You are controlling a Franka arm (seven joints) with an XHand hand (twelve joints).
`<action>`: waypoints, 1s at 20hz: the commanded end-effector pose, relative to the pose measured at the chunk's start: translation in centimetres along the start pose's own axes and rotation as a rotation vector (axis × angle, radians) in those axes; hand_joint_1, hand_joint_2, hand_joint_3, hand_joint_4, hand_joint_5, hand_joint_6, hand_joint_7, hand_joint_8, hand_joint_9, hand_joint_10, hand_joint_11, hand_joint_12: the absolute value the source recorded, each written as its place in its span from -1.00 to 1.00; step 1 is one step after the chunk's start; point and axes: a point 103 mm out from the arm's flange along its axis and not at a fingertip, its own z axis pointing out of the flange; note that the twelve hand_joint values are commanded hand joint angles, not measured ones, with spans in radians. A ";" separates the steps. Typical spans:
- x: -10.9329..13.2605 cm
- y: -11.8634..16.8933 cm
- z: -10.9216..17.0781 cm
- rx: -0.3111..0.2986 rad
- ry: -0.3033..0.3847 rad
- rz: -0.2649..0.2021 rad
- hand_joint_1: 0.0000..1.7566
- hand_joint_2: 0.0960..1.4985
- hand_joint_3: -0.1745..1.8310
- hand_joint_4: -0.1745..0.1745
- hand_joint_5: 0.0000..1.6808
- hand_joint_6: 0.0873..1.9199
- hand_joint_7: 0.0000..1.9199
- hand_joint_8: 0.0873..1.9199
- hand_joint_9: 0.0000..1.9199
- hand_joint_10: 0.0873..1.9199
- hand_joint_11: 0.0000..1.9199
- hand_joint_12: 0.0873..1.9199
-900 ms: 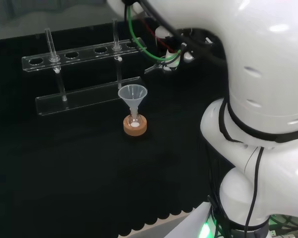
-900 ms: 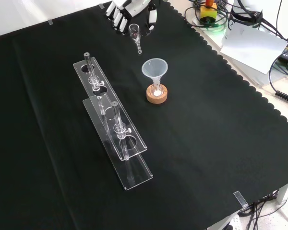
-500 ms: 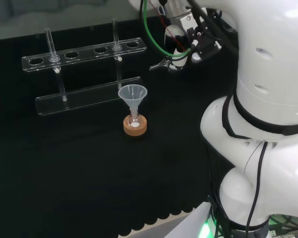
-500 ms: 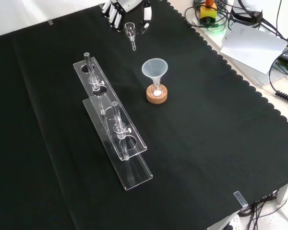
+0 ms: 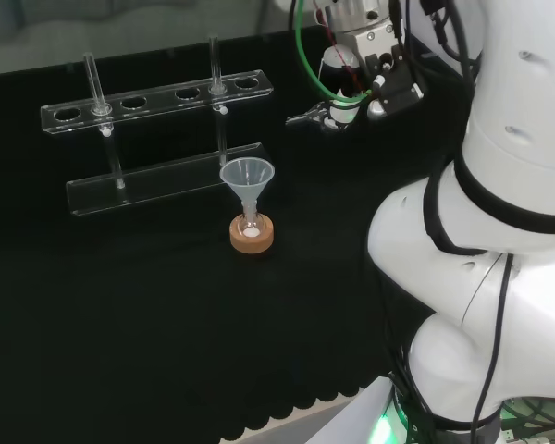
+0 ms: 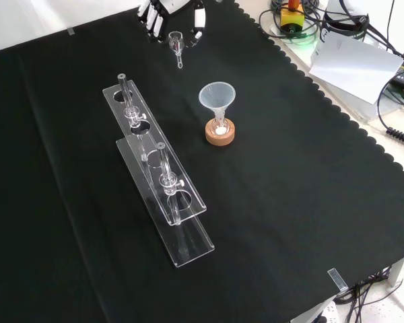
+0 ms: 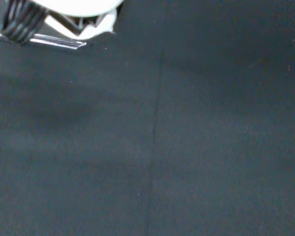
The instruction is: Put the weighing funnel back on the table.
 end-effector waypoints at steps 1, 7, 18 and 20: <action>-2.4 4.8 4.5 0.000 0.090 -0.004 0.24 -0.23 -0.04 1.00 0.38 -0.07 -0.29 -0.40 -0.09 -0.62 -0.55 0.29; -3.3 8.1 6.9 0.026 0.122 -0.015 0.24 -0.22 -0.04 1.00 0.38 -0.07 -0.29 -0.40 -0.09 -0.61 -0.55 0.29; -4.0 11.8 10.1 0.087 0.137 -0.018 0.24 -0.22 -0.04 1.00 0.37 -0.07 -0.29 -0.40 -0.09 -0.61 -0.55 0.29; -4.2 12.1 10.7 0.097 0.139 -0.014 0.24 -0.22 -0.04 1.00 0.37 -0.07 -0.29 -0.40 -0.10 -0.61 -0.56 0.29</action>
